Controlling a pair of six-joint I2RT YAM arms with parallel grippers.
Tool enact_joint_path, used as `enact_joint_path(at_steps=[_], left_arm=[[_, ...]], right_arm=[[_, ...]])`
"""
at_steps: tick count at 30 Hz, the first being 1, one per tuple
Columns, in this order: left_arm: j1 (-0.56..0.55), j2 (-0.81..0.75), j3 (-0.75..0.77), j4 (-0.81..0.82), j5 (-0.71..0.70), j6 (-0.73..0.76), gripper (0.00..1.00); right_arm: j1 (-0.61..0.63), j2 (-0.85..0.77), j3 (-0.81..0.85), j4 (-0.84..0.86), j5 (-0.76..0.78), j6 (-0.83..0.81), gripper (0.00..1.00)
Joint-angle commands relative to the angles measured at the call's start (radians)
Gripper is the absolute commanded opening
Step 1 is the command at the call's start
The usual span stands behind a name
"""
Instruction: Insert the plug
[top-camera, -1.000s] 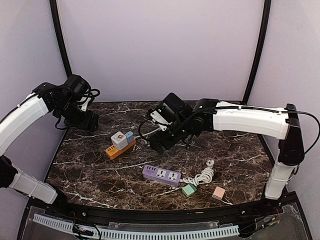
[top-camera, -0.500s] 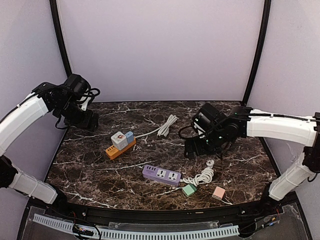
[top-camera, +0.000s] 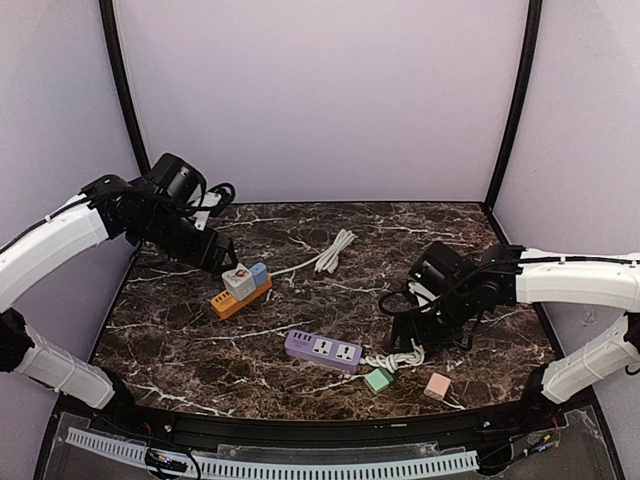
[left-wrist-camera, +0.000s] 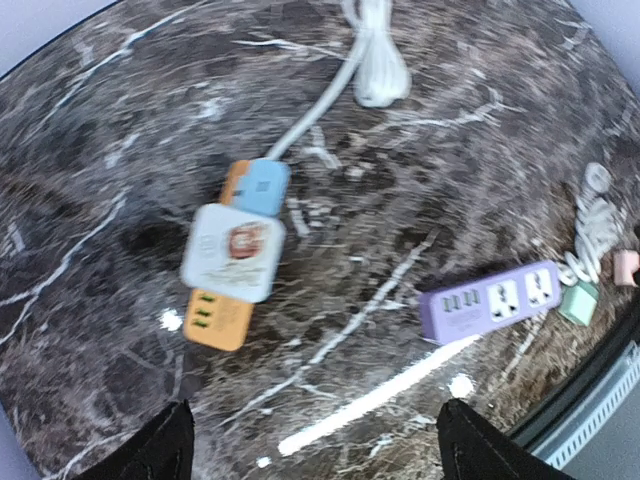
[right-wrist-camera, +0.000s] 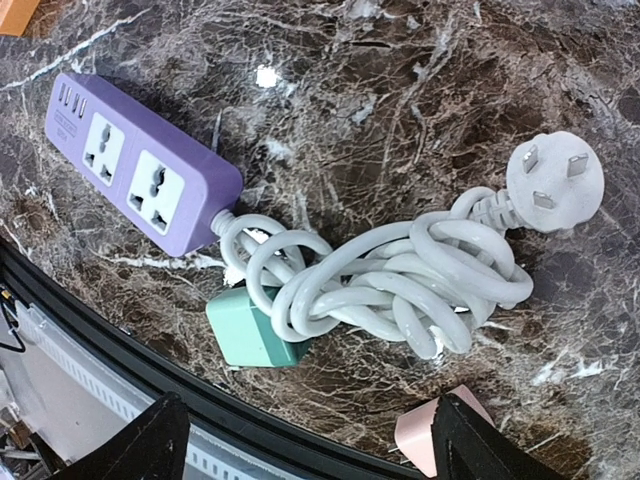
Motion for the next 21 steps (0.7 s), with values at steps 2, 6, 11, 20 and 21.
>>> enact_joint_path(at_steps=[2,6,11,20,21], left_arm=[[-0.172,-0.069,-0.131,0.245,0.082,0.044,0.85],[-0.290,-0.061,-0.227,0.429,0.061,0.022,0.85],[-0.451,-0.020,-0.335,0.697,0.016,0.052,0.85],[-0.649,0.203,-0.388,1.044,-0.049,0.198,0.85],[-0.660,0.244,-0.384,1.054,-0.054,0.199,0.85]], right_arm=[[0.007,-0.020,-0.004,0.040,0.001,0.024,0.82],[0.006,0.008,0.087,-0.030,0.129,0.034,0.82],[-0.024,0.007,0.192,-0.138,0.285,0.077,0.84],[-0.124,-0.036,0.282,-0.197,0.339,0.102,0.85],[-0.129,-0.044,0.284,-0.200,0.345,0.107,0.85]])
